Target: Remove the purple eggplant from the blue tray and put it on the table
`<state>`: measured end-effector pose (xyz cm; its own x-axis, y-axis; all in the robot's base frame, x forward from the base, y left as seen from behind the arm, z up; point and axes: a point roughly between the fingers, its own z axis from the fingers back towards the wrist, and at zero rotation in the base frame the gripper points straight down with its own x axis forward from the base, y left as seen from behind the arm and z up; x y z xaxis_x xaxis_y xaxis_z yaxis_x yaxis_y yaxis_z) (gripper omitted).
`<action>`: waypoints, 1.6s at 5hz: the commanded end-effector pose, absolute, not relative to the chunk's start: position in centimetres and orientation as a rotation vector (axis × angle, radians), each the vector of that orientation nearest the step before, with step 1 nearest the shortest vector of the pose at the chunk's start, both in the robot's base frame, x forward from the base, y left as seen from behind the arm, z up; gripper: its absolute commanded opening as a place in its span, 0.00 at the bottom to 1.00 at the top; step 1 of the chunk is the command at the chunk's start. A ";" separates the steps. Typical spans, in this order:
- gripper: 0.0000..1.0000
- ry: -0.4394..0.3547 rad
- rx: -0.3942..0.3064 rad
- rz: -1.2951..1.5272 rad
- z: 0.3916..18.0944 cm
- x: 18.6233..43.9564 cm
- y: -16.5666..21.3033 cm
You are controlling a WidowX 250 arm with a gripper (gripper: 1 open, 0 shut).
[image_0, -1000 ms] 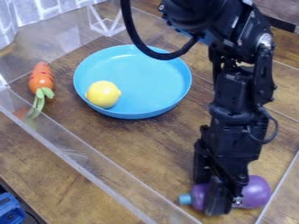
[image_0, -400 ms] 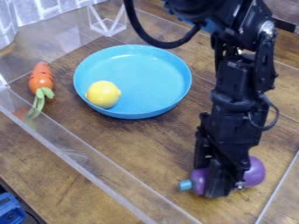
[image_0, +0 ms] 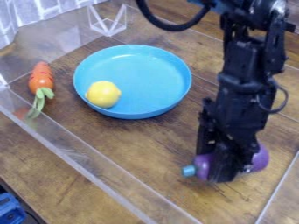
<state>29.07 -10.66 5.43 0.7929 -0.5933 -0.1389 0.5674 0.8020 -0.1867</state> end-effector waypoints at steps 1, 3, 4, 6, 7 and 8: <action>0.00 0.079 -0.125 -0.561 9.6 30.7 -10.2; 0.00 0.070 -0.120 -0.515 10.2 31.0 -9.9; 0.00 0.067 -0.121 -0.502 10.5 31.1 -9.8; 0.00 0.031 -0.124 -0.473 11.0 31.3 -9.8; 0.00 0.003 -0.118 -0.454 11.8 31.4 -9.7; 0.00 -0.035 -0.122 -0.451 12.0 31.6 -9.7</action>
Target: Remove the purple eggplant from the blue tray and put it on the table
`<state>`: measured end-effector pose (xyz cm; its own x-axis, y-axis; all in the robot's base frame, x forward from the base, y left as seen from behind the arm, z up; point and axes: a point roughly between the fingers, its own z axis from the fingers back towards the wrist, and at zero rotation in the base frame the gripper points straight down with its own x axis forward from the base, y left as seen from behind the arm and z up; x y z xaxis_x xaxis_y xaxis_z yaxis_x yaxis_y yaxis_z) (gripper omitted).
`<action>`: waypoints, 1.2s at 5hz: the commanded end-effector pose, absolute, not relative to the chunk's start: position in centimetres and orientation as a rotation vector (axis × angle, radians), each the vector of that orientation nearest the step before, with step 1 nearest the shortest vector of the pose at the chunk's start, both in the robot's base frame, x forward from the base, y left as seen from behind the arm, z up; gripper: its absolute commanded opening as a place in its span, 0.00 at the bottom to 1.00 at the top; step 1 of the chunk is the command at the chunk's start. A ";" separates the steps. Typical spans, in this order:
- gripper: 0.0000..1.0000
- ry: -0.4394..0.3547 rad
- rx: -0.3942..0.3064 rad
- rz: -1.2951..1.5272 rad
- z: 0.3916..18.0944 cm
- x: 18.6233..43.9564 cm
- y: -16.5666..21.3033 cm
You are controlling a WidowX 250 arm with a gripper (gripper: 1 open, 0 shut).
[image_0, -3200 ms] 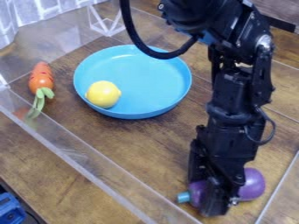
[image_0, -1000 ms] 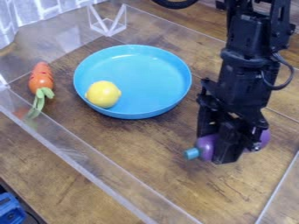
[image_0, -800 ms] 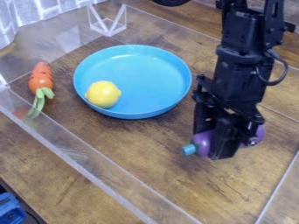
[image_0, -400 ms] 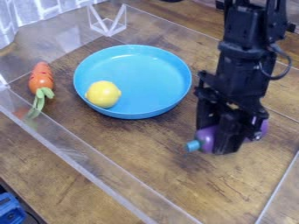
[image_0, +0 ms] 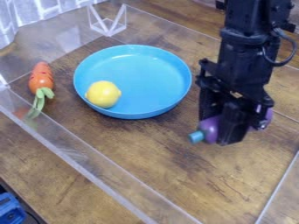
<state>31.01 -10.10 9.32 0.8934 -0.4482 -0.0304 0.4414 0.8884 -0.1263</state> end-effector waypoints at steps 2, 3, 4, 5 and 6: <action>1.00 -0.139 -0.124 -0.443 12.2 32.1 -9.8; 1.00 -0.166 -0.123 -0.452 11.6 32.6 -10.1; 1.00 -0.157 -0.123 -0.458 11.0 32.5 -10.2; 1.00 -0.149 -0.122 -0.466 10.4 32.5 -10.3; 1.00 -0.141 -0.121 -0.472 9.8 32.4 -10.4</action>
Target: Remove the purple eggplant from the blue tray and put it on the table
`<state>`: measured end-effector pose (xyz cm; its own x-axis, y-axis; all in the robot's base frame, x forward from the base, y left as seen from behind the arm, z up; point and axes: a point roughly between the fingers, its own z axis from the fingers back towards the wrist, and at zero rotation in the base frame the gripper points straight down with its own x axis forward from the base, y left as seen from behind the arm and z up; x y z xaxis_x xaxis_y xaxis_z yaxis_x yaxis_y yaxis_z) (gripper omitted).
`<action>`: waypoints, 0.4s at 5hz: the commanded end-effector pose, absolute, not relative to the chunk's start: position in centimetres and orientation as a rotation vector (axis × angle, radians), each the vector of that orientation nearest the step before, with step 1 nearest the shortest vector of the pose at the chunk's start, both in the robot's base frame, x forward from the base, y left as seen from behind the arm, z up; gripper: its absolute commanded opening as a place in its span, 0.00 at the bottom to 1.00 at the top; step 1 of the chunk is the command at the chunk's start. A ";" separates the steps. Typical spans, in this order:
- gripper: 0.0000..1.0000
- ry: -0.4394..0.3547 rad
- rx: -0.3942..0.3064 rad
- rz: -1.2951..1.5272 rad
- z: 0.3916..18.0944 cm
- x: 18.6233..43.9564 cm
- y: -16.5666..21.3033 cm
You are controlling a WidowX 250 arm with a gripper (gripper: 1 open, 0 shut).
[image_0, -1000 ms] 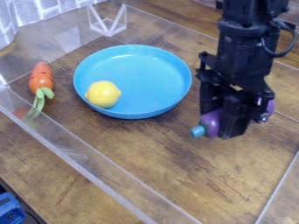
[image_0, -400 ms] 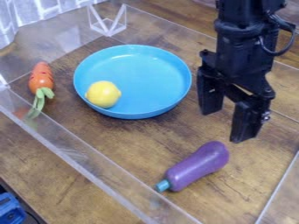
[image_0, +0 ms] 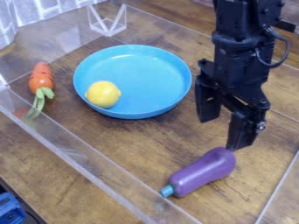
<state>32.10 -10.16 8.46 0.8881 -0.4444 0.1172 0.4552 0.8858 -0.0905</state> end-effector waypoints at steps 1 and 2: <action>1.00 -0.137 -0.114 -0.473 9.9 32.9 -10.2; 1.00 -0.137 -0.107 -0.471 10.1 33.5 -10.1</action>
<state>32.69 -10.09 8.40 0.8876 -0.4501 0.0979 0.4582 0.8846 -0.0866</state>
